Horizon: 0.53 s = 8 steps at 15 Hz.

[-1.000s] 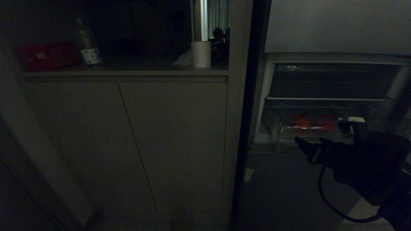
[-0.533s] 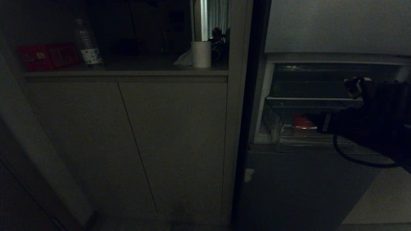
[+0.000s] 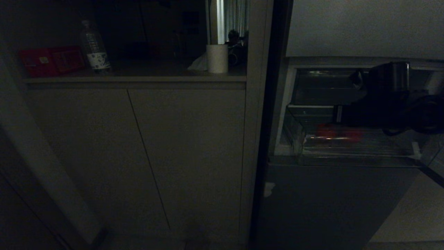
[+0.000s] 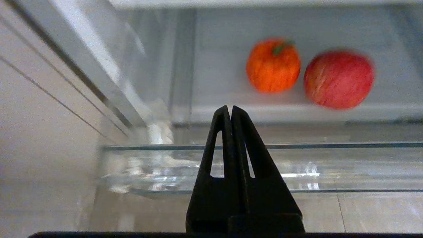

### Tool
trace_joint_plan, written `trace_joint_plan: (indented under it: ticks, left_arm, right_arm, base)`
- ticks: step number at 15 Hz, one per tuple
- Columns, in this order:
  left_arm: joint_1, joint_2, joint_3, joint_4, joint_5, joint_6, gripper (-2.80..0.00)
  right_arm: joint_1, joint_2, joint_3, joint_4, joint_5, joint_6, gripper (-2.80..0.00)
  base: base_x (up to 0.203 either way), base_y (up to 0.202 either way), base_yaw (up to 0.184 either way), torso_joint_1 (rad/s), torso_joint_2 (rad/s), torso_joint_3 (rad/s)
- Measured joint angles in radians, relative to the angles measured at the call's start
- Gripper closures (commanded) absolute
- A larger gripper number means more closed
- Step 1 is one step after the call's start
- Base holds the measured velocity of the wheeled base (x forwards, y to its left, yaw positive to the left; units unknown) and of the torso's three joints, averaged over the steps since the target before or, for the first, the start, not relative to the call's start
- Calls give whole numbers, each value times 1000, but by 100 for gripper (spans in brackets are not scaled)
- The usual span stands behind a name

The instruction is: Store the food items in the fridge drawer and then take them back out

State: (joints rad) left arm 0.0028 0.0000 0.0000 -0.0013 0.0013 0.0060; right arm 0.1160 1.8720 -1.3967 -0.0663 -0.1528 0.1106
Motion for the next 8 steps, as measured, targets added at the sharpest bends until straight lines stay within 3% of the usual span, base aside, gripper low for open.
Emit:
trace_joint_plan:
  ticks: [8]
  left_arm:
    - [0,0,0,0,0,0,0]
  right_arm:
    - [-25,143,-165,162,-3,10,0]
  base:
    - [0,0,0,0,0,0]
